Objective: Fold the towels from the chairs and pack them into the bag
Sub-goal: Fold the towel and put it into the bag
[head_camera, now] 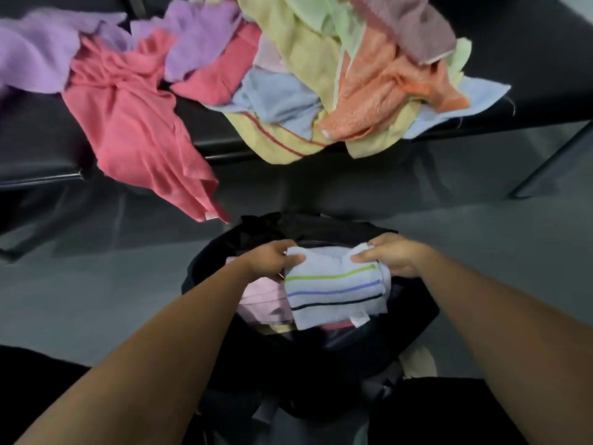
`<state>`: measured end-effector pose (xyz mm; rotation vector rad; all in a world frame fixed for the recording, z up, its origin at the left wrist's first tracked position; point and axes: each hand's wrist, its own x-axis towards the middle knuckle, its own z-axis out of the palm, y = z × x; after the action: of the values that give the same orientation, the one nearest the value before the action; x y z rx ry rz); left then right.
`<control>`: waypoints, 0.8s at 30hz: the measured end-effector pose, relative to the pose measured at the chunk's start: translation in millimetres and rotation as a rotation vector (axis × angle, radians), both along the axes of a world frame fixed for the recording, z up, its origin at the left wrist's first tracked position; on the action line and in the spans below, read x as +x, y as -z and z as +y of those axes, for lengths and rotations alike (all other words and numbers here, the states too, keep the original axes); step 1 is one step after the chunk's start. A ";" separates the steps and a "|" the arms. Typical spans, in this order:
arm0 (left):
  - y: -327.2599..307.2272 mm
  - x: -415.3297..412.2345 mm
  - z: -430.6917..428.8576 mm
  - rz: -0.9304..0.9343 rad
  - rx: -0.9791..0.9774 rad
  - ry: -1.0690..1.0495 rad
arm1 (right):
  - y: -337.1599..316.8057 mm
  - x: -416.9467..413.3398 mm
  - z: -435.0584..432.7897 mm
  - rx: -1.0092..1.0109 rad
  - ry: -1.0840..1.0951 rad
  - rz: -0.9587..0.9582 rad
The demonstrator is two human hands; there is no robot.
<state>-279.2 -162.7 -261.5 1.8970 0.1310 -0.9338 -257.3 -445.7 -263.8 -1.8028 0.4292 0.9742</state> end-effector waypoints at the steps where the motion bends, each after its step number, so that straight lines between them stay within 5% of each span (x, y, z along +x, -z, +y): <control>1: 15.1 3.5 0.5 0.017 0.003 -0.034 | 9.7 3.2 3.1 -0.028 -0.015 0.018; 6: 73.6 19.1 -15.1 -0.048 0.067 -0.293 | 68.7 14.2 21.5 -0.332 0.147 -0.261; 13: 138.5 19.3 -34.8 0.046 0.273 -0.290 | 121.5 4.9 19.6 -0.463 0.106 -0.131; 18: 133.3 10.0 -30.9 -0.012 0.368 -0.240 | 119.4 0.0 14.4 -0.382 0.215 -0.090; 24: 75.9 23.2 -14.5 -0.140 0.429 -0.146 | 53.1 19.2 25.0 -0.552 -0.084 -0.063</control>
<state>-256.0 -177.3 -337.4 2.3042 0.4074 -0.7092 -238.1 -420.7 -317.0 -2.3551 0.6318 0.9079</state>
